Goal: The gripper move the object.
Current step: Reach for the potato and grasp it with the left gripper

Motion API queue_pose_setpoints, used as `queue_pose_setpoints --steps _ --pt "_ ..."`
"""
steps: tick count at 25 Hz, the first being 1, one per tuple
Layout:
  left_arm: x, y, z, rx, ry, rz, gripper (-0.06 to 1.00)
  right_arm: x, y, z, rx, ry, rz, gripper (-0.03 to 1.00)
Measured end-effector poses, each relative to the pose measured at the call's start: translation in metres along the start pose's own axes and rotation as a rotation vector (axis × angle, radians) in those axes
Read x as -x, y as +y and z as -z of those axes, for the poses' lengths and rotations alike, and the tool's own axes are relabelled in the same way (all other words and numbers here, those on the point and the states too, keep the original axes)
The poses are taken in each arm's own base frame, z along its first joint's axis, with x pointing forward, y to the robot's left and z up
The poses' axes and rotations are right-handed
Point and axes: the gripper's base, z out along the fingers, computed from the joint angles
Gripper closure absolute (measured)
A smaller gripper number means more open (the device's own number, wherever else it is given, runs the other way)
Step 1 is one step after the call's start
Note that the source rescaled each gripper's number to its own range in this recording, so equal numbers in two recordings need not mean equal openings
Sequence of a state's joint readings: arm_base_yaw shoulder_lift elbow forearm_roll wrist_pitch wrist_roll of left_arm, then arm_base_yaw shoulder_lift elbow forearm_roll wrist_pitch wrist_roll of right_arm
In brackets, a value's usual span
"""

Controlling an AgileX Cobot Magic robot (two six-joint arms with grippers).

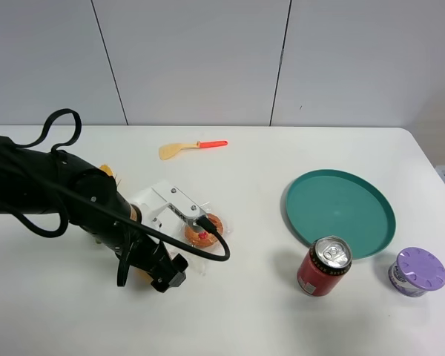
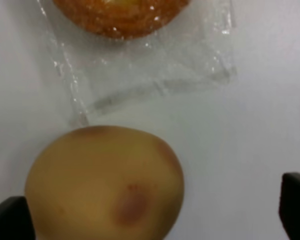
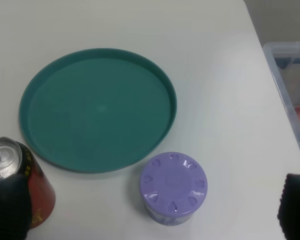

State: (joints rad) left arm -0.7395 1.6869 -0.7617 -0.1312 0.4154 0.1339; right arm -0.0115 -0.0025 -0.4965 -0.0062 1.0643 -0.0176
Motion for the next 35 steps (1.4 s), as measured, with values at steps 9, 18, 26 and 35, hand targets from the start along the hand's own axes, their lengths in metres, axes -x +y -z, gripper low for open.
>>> queue_pose_setpoints --steps 9,18,26,35 --pt "-0.001 0.003 -0.015 0.019 0.020 -0.036 -0.06 0.000 0.000 0.000 0.000 0.000 0.000 -0.03" --pt "-0.002 0.019 -0.022 0.051 0.026 -0.026 -0.06 0.000 0.000 0.000 0.000 0.000 0.000 -0.03" --pt "-0.003 0.021 -0.029 0.053 0.033 -0.028 -0.06 0.000 0.000 0.000 0.000 0.000 0.000 -0.03" --pt "-0.004 0.021 -0.031 0.051 0.043 -0.023 -0.03 0.000 0.000 0.000 0.000 0.000 0.000 -0.03"
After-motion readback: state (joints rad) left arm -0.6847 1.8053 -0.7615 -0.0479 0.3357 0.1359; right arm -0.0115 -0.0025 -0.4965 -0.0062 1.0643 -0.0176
